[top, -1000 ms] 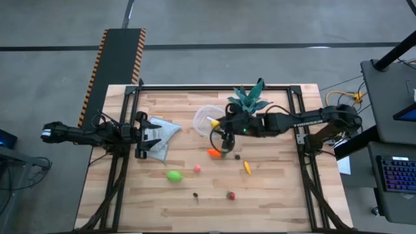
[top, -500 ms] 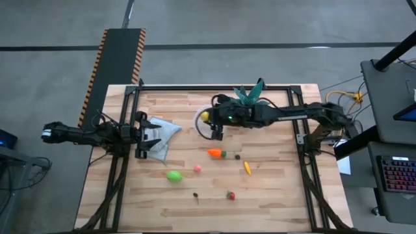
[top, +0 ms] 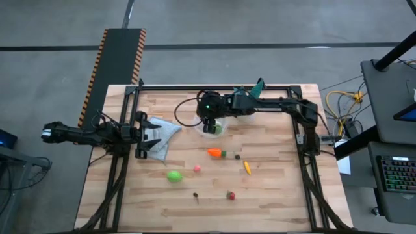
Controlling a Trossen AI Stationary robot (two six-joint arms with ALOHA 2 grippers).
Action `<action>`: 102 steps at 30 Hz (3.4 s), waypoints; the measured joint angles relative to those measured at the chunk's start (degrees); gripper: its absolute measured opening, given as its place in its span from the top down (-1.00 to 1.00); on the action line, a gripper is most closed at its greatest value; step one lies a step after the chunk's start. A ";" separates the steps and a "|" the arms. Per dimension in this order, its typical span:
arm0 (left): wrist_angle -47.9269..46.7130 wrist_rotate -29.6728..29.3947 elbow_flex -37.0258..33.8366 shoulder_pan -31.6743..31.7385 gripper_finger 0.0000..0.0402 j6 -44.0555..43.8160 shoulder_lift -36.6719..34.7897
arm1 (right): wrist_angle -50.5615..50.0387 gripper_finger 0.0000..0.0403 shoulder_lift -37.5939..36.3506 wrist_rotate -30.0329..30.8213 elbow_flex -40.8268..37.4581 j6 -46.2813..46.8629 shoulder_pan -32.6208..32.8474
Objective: Pick and placing Produce into tupperware
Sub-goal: Put the lemon into the transparent container, then put the yellow corn into the transparent container
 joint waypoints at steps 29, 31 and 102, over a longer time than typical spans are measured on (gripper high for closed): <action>-0.04 0.00 0.00 0.02 -0.15 0.02 0.04 | -4.12 0.03 10.21 -5.27 3.45 -0.10 -0.72; -0.03 0.00 0.00 0.00 -0.15 0.02 0.04 | -4.16 -0.03 10.21 -6.31 3.45 -0.13 -0.74; -0.40 -0.02 -0.81 0.01 -0.15 -0.07 0.02 | -26.53 -0.13 -31.30 7.24 -35.49 70.98 29.42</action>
